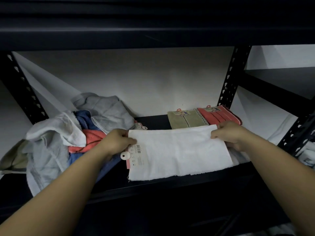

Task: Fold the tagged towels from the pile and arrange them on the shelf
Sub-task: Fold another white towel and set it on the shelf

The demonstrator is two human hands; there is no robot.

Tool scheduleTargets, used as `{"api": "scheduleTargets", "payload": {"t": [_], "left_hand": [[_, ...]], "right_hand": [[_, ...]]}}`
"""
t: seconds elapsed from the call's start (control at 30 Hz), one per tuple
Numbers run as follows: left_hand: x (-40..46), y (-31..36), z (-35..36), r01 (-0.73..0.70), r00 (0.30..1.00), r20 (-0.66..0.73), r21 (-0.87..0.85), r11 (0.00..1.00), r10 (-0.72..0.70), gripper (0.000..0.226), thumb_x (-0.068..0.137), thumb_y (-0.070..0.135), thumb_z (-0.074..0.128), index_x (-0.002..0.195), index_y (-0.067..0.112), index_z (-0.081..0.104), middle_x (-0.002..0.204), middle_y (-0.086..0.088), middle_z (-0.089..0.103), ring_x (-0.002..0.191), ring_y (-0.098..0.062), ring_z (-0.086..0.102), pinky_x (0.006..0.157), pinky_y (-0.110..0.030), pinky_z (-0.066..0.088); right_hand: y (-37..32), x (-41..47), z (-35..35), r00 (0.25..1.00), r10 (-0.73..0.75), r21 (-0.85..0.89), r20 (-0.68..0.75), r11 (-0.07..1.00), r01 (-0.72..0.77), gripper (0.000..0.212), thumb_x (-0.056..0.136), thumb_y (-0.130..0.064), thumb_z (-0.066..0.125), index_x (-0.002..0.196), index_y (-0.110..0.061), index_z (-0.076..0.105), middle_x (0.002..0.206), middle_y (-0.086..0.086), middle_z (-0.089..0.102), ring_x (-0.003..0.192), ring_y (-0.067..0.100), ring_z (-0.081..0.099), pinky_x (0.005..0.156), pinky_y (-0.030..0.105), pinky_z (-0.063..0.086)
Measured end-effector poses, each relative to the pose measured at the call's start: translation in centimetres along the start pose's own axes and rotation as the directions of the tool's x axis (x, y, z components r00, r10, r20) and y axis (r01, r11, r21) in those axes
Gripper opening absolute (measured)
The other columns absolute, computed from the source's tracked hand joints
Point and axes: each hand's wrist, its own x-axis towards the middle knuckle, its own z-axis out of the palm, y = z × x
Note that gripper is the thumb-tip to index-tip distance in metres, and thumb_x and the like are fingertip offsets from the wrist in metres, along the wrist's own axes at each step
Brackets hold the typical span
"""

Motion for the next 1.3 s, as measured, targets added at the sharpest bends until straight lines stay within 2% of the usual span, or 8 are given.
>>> {"api": "scheduleTargets", "payload": {"t": [0.1,0.23,0.3,0.5,0.63,0.77,1.0,1.3], "left_hand": [[-0.2,0.1,-1.4,0.088,0.991,0.108,-0.141,0.986,-0.073,0.014,0.086,0.004,0.079,0.094,-0.006,0.074,0.081,-0.018,0.075,0.066,-0.022,0.065,0.059,-0.028,0.054],[-0.5,-0.5,-1.2,0.083,0.979,0.186,0.003,0.997,-0.082,0.014,0.086,0.002,0.078,0.098,-0.003,0.072,0.068,-0.005,0.07,0.054,-0.013,0.063,0.047,-0.025,0.049],[-0.4,-1.0,-0.5,0.087,0.978,0.186,0.048,0.995,-0.095,0.018,0.084,-0.002,0.077,0.102,0.001,0.071,0.074,-0.005,0.074,0.062,-0.014,0.071,0.055,-0.03,0.059],[0.3,-1.8,0.2,-0.173,0.984,0.012,0.291,0.941,0.178,0.006,0.091,0.023,0.076,0.087,0.025,0.072,0.068,0.004,0.071,0.058,-0.008,0.066,0.064,-0.037,0.058],[-1.0,-3.1,1.7,-0.241,0.937,-0.153,0.366,0.899,0.313,0.014,0.089,0.017,0.072,0.08,0.027,0.067,0.058,0.008,0.068,0.049,-0.001,0.061,0.055,-0.019,0.048],[-1.6,-5.3,2.7,-0.279,0.871,-0.277,0.403,0.872,0.406,0.022,0.083,0.02,0.08,0.074,0.028,0.062,0.063,0.011,0.064,0.061,-0.002,0.06,0.06,-0.019,0.042],[-1.4,-6.3,3.3,-0.307,0.822,-0.293,0.494,0.814,0.488,0.019,0.089,0.036,0.076,0.077,0.024,0.066,0.089,0.008,0.056,0.077,-0.014,0.056,0.068,-0.034,0.05],[-1.8,-6.3,3.5,-0.3,0.819,-0.263,0.561,0.772,0.51,0.011,0.089,0.034,0.071,0.084,0.033,0.061,0.082,0.014,0.058,0.082,-0.014,0.053,0.063,-0.034,0.051]], "right_hand": [[-0.8,-0.3,-1.2,0.994,0.022,0.107,0.111,0.994,-0.033,0.039,0.084,0.009,0.071,0.12,0.0,0.061,0.117,0.023,0.07,0.107,0.039,0.071,0.09,0.048,0.061],[-0.5,0.0,-1.3,0.979,-0.02,0.151,0.203,0.988,-0.011,0.054,0.083,0.012,0.07,0.129,-0.013,0.056,0.119,0.016,0.068,0.109,0.033,0.07,0.087,0.043,0.061],[0.5,0.6,-0.8,0.969,-0.042,0.121,0.242,0.993,0.012,0.056,0.082,0.012,0.073,0.13,-0.014,0.061,0.114,0.015,0.073,0.104,0.03,0.073,0.085,0.043,0.062],[2.3,1.0,0.8,0.968,-0.25,0.098,-0.01,0.963,0.249,0.016,0.087,-0.007,0.081,0.101,-0.006,0.074,0.101,0.02,0.075,0.089,0.031,0.074,0.077,0.033,0.057],[3.4,1.2,1.1,0.936,-0.343,-0.052,-0.083,0.939,0.34,0.018,0.085,-0.008,0.083,0.099,-0.01,0.072,0.088,0.009,0.072,0.082,0.021,0.068,0.069,0.02,0.048],[4.3,1.2,1.6,0.924,-0.369,-0.125,-0.1,0.926,0.356,0.021,0.084,-0.01,0.084,0.102,-0.014,0.073,0.088,0.006,0.072,0.08,0.015,0.065,0.067,0.014,0.045],[3.9,1.7,1.7,0.923,-0.359,-0.186,-0.142,0.925,0.331,0.013,0.081,-0.011,0.086,0.087,-0.013,0.075,0.083,0.002,0.073,0.077,0.016,0.067,0.063,0.022,0.046],[3.4,2.6,2.1,0.889,-0.439,-0.261,-0.132,0.88,0.396,0.009,0.088,-0.018,0.079,0.083,-0.016,0.073,0.081,-0.003,0.071,0.074,0.011,0.064,0.063,0.025,0.044]]}}
